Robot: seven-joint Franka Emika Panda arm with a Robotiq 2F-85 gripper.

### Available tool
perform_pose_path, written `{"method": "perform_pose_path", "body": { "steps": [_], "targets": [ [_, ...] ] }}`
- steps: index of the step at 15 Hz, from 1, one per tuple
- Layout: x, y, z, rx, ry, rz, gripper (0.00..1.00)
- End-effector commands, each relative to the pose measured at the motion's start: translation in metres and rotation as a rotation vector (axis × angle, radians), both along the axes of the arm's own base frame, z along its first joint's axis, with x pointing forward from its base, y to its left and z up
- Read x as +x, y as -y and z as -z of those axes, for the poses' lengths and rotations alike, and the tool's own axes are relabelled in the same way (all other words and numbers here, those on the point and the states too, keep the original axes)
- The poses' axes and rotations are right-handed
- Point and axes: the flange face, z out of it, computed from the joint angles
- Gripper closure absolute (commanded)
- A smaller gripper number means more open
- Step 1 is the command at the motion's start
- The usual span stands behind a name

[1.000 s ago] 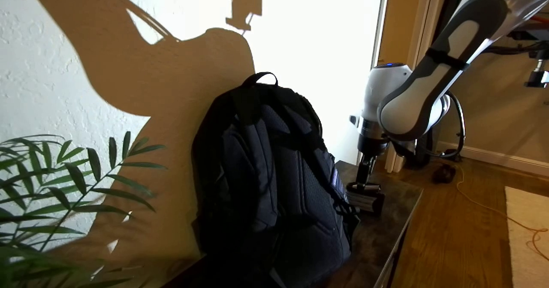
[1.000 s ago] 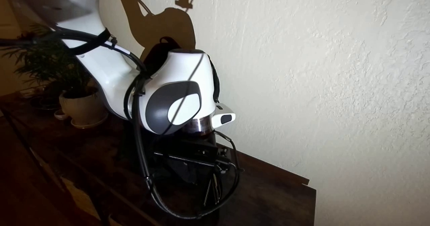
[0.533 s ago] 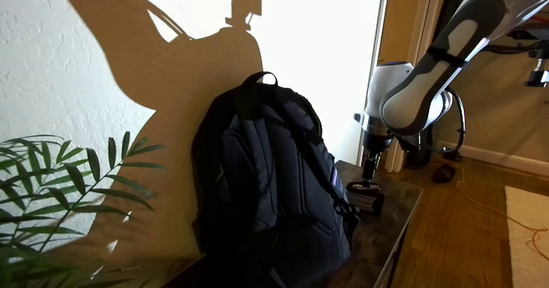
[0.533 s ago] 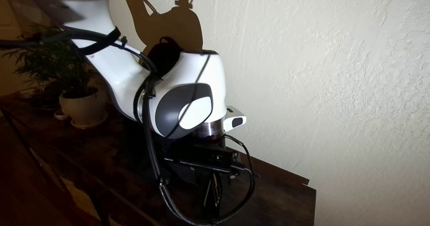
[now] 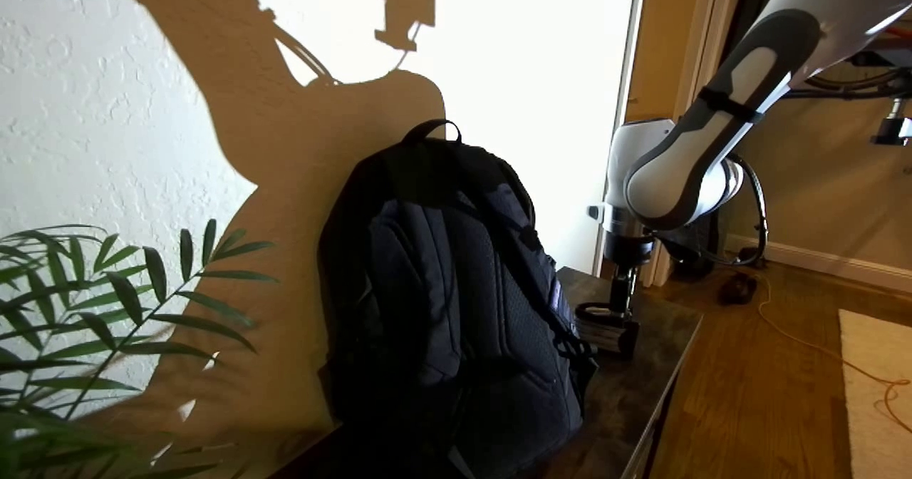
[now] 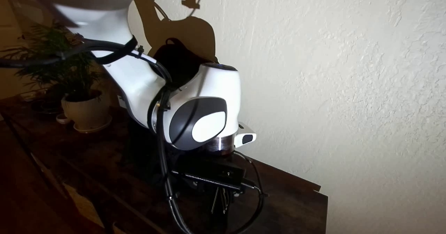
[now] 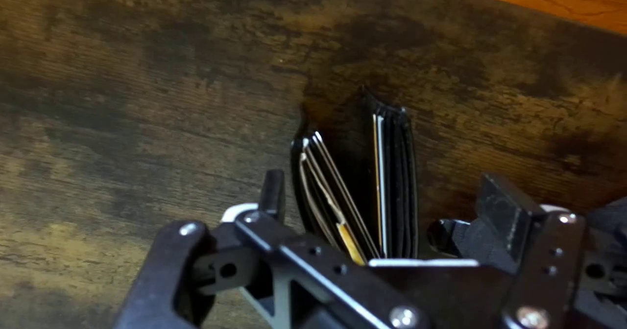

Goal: Get the wallet from the top of the cabinet and put it in the backpack

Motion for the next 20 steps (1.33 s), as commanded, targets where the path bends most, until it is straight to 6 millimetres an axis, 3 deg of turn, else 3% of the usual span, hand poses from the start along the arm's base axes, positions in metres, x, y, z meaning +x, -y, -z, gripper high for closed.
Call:
{"method": "perform_pose_path", "body": {
  "steps": [1,9,20],
  "targets": [
    [0.005,0.0,0.006,0.051,-0.012,-0.026,0.0],
    [0.006,0.02,0.021,0.035,0.008,-0.123,0.0],
    [0.013,-0.004,0.003,0.041,0.042,-0.185,0.0]
  ]
}}
